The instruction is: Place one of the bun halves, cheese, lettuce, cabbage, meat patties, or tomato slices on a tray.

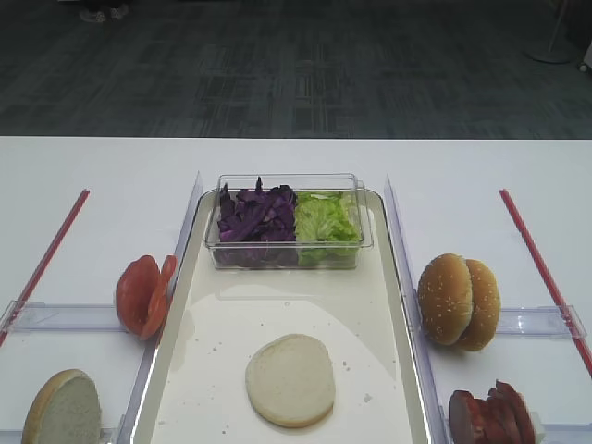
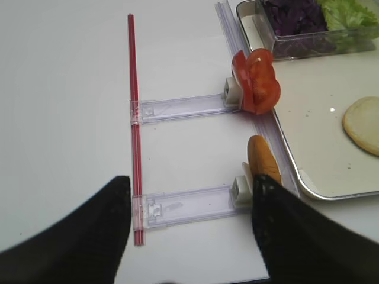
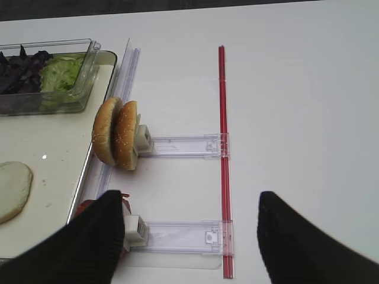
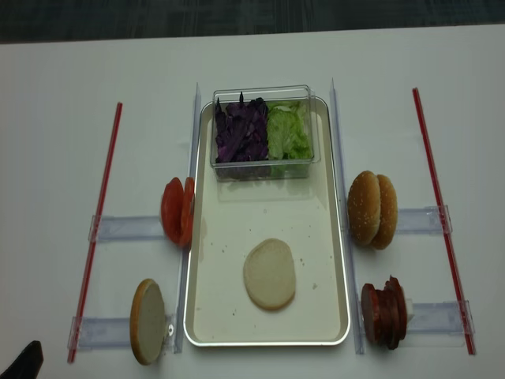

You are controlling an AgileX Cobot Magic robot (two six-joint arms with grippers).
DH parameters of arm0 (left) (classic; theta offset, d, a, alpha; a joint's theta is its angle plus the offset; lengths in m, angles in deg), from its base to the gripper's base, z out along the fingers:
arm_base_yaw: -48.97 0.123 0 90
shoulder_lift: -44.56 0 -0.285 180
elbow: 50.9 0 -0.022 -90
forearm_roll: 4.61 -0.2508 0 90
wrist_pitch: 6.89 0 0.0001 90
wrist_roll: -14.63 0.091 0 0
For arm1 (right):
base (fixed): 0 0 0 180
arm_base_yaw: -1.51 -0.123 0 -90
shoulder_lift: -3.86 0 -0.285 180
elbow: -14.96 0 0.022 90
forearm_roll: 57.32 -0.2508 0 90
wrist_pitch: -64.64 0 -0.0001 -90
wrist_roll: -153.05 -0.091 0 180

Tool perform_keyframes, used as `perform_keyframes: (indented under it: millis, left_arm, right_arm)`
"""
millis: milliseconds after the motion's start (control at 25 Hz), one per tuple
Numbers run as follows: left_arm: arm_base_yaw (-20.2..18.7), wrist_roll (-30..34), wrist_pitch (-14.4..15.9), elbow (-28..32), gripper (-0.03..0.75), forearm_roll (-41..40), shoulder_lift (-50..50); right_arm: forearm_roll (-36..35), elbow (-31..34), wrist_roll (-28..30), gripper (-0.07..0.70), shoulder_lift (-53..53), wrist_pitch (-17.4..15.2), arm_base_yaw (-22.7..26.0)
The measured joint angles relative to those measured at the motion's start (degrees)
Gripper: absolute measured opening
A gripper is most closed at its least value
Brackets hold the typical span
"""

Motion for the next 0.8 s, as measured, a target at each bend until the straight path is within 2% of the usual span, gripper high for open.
perform_keyframes:
  millis: [800]
  left_arm:
    - [0.0,0.0,0.0,0.1,0.423,0.0,0.0]
  right_arm:
    - [0.0,0.0,0.0,0.505,0.0,0.0,0.0]
